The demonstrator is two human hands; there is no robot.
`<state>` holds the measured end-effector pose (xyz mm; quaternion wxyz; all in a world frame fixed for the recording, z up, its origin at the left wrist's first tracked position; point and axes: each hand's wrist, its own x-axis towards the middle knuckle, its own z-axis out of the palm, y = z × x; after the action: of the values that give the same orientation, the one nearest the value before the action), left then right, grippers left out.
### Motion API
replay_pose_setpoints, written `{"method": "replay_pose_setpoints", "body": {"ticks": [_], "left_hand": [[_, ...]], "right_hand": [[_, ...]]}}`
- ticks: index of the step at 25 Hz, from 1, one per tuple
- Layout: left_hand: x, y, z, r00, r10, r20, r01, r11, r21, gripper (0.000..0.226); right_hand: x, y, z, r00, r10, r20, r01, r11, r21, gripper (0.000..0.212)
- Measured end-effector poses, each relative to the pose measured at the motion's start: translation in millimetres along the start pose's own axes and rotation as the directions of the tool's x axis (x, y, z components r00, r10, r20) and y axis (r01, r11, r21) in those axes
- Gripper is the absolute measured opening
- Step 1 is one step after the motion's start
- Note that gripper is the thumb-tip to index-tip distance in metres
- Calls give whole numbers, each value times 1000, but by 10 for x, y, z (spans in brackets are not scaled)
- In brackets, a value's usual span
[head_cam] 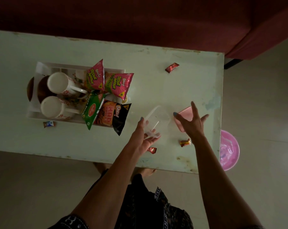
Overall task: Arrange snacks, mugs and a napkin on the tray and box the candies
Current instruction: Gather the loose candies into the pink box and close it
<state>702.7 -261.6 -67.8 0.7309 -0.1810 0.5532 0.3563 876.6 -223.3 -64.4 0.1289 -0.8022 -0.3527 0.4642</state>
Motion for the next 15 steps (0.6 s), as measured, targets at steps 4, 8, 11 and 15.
{"method": "replay_pose_setpoints", "body": {"ticks": [4,8,11,15], "left_hand": [[5,-45,-15,1000,-16,13,16,999,-43,48],[-28,-72,-17,999,-22,44,25,999,-47,52],[-54,-72,-85,999,-41,-14,42,998,40,64],[-114,-125,-201,973,104,-207,-28,941,338,47]], "right_hand": [[-97,-27,149,986,-15,-165,-2,995,-103,73],[-270,-108,409,992,128,13,-129,986,107,52],[-327,-133,532,995,90,-51,-88,995,44,48],[-292,-118,583,999,2,-45,-1,1000,13,50]]}}
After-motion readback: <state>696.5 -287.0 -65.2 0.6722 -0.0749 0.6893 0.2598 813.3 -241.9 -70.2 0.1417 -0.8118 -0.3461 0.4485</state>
